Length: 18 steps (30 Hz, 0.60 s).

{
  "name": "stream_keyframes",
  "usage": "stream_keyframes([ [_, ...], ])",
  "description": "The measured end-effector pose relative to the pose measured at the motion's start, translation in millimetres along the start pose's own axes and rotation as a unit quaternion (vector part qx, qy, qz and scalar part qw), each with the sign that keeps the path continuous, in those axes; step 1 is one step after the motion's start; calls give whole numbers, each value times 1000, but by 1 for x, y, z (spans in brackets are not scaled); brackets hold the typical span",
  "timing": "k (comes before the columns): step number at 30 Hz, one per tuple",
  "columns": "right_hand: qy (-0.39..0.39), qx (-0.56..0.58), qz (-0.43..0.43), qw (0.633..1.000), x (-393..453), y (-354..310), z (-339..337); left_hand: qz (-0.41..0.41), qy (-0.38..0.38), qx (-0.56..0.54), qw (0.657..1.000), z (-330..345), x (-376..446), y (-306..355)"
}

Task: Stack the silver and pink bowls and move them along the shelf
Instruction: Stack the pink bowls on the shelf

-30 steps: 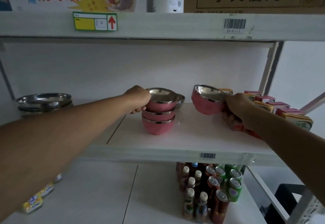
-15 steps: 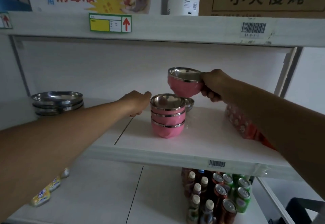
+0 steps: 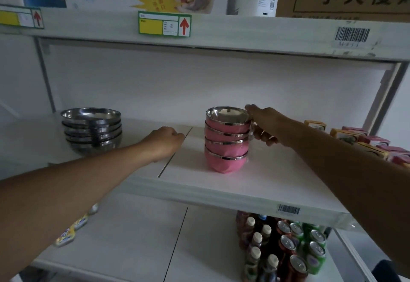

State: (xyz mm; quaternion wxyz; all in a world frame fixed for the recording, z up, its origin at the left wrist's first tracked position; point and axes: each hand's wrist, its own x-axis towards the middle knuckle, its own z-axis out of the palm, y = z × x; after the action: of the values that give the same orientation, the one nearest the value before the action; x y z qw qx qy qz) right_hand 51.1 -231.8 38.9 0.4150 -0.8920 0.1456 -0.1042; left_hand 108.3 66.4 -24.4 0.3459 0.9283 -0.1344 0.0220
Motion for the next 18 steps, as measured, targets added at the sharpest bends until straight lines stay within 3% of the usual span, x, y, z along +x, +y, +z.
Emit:
stream_keyframes([
  [4, 2, -33, -22, 999, 11, 27, -19, 104, -37, 125, 986, -8, 3, -2],
  [6, -4, -131, -66, 989, 12, 49, -26, 159, -45, 207, 964, -13, 5, 1],
  [8, -32, -265, -126, 955, 4, 70, -29, 177, -61, 237, 953, -12, 7, 2],
  [11, -96, -320, -148, 931, -16, 91, -14, 163, -114, 224, 954, 2, 5, 4],
  [14, -110, -273, -154, 943, -25, 96, 11, 150, -130, 167, 966, 25, 5, 3],
  [18, -98, -200, -190, 956, -20, 98, 35, 134, -148, 12, 980, 44, 5, 7],
])
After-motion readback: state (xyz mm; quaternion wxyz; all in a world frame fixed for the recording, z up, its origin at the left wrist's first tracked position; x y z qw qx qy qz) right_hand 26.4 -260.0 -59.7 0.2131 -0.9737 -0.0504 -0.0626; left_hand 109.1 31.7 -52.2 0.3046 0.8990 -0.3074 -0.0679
